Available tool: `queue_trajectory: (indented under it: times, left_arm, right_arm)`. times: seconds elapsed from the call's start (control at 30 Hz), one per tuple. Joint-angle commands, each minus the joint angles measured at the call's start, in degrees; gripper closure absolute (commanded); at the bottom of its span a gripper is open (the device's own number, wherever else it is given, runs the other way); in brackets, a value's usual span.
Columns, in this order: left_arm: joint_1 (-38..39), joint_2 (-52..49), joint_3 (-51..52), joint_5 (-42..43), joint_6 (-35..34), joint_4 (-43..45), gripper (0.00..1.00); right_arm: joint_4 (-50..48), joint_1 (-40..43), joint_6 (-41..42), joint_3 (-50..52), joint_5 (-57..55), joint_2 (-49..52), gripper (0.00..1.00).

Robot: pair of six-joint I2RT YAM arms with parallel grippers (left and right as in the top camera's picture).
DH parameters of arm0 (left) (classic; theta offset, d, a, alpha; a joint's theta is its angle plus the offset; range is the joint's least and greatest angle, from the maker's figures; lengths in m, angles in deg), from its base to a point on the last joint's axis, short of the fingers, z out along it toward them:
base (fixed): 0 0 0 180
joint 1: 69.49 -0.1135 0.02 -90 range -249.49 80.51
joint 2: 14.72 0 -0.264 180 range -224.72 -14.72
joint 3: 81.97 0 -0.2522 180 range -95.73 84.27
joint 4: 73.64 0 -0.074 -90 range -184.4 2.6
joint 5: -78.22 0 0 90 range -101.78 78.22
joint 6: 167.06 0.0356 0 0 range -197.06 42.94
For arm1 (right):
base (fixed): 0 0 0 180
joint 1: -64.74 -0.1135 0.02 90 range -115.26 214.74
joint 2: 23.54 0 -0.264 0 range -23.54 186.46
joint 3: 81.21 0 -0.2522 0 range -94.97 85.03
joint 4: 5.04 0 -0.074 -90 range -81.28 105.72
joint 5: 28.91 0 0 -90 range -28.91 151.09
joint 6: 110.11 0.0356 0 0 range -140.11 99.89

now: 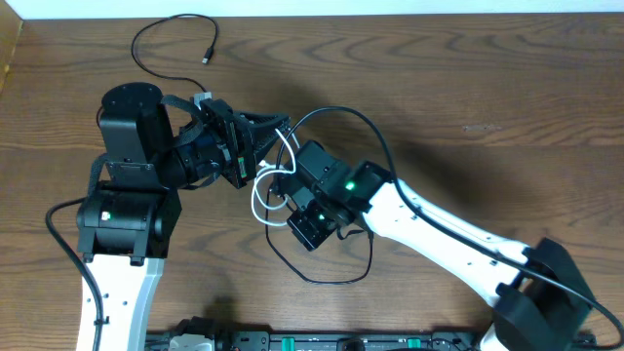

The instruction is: Untangle cables

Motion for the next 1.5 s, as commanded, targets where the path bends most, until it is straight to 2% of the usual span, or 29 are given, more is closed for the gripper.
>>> queue_trajectory:
  times: [0.0, 0.2, 0.3, 0.43, 0.53, 0.7, 0.83, 1.0, 1.2, 1.47]
  left_arm:
    - [-0.76, 0.66, -1.29, 1.14, -0.57, 0.28, 0.92]
    - [-5.07, 0.74, -1.29, 6.56, -4.79, 0.42, 0.93]
    - [-7.91, 0.74, -1.29, 10.03, -4.81, 1.16, 0.93]
    - [-10.40, 0.74, -1.29, 14.25, -4.76, 1.14, 0.93]
    - [-11.37, 0.72, -1.29, 14.43, -3.67, 1.09, 0.93]
    - [-11.56, 0.72, -1.29, 14.40, -2.99, 1.09, 0.93]
    - [-11.54, 0.59, -1.27, 14.36, -1.29, 1.05, 0.93]
    - [-11.54, 0.57, -1.16, 13.94, 0.24, -0.66, 0.93]
    - [-11.50, 0.57, -1.16, 14.93, 0.24, -0.63, 0.93]
    - [-11.50, 0.57, -1.16, 14.93, 0.46, -0.66, 0.92]
  right_arm:
    - [-0.04, -0.11, -0.39, 0.20, 0.15, 1.95, 0.99]
    - [1.14, 0.04, 1.57, 0.22, -2.58, 3.28, 0.99]
    - [2.21, 0.11, 1.92, 0.22, -4.79, 3.67, 0.99]
    - [2.82, 1.07, 7.76, 0.20, -6.10, 3.69, 0.99]
    - [2.93, 3.13, 12.26, 0.17, -5.90, 2.60, 0.99]
    - [4.74, 9.60, 16.52, 0.17, -5.38, -3.56, 0.99]
    - [4.35, 15.34, 16.83, 0.17, -1.16, -10.67, 0.99]
    - [2.16, 20.59, 24.28, 0.17, 0.26, -18.23, 0.98]
    - [-0.61, 17.40, 24.55, 0.20, 0.98, -17.40, 0.99]
    - [-9.18, 9.68, 28.02, 0.20, 1.75, -10.40, 0.98]
